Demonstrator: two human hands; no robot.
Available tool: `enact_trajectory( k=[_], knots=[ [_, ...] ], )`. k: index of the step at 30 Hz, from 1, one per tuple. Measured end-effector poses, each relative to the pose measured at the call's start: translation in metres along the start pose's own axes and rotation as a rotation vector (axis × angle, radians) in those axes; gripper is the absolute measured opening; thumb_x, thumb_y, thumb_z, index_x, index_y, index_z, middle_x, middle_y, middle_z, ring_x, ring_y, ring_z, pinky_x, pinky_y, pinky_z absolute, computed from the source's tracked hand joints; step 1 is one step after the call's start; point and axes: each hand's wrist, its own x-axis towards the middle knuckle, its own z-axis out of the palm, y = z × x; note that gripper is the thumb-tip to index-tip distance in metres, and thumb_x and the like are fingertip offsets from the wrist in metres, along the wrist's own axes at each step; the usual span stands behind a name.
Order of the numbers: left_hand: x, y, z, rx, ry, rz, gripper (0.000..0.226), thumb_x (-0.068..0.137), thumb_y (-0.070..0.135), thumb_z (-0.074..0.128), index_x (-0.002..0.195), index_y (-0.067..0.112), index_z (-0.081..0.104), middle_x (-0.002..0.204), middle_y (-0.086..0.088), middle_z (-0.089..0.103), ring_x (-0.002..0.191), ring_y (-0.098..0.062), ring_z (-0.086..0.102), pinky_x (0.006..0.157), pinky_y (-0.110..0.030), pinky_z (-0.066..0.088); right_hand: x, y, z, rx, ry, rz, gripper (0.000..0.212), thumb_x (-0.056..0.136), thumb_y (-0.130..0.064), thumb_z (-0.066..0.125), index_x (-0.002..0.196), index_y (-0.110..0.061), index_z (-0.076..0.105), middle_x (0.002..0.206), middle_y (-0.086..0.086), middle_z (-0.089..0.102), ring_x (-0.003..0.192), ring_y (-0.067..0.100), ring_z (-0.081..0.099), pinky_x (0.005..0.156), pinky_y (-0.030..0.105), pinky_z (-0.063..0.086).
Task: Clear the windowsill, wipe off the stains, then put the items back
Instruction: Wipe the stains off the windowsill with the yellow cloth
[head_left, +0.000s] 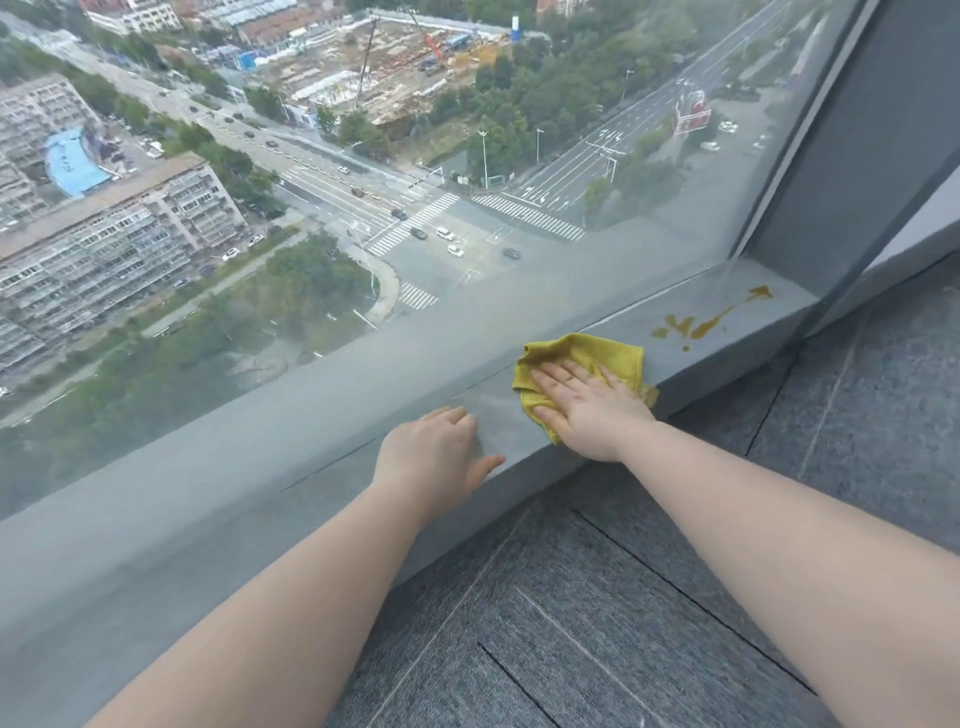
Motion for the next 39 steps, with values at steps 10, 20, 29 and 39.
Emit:
enact_trajectory(
  k=[10, 20, 29, 39],
  knots=[
    [0.136, 0.112, -0.018, -0.086, -0.111, 0.147, 0.085, 0.090, 0.065, 0.039, 0.153, 0.016, 0.011, 0.162, 0.005, 0.006, 0.149, -0.010, 0.005, 0.118, -0.032, 0.017, 0.030, 0.167, -0.034, 0.068, 0.000, 0.257, 0.060, 0.099, -0.056, 0.013, 0.153, -0.035, -0.003, 0.161, -0.018, -0.009, 0.149, 0.006, -0.009, 0.121, 0.041, -0.004],
    [0.146, 0.114, 0.000, -0.170, -0.047, 0.165, 0.090, 0.085, 0.070, 0.042, 0.153, 0.018, 0.012, 0.161, 0.007, 0.007, 0.148, -0.007, 0.006, 0.117, -0.025, 0.013, 0.026, 0.146, -0.032, 0.025, -0.005, 0.053, 0.058, 0.101, -0.048, 0.020, 0.154, -0.030, 0.002, 0.162, -0.014, -0.004, 0.150, 0.010, -0.006, 0.120, 0.043, -0.005],
    [0.148, 0.111, 0.002, -0.173, -0.021, 0.188, 0.091, 0.085, 0.069, 0.044, 0.153, 0.017, 0.013, 0.161, 0.005, 0.010, 0.148, -0.010, 0.010, 0.117, -0.028, 0.016, 0.031, 0.151, -0.030, 0.011, 0.033, 0.224, 0.058, 0.102, -0.046, 0.018, 0.154, -0.027, 0.002, 0.163, -0.011, -0.003, 0.150, 0.013, -0.004, 0.121, 0.045, -0.003],
    [0.163, 0.118, -0.020, 0.060, 0.037, 0.195, 0.059, 0.086, 0.072, 0.030, 0.104, 0.021, 0.053, 0.109, 0.003, 0.064, 0.106, -0.022, 0.061, 0.068, -0.031, 0.042, 0.040, 0.187, -0.036, 0.065, 0.150, 0.217, 0.057, 0.102, -0.044, 0.028, 0.153, -0.021, 0.018, 0.162, -0.007, 0.014, 0.149, 0.013, 0.011, 0.122, 0.038, 0.012]
  ],
)
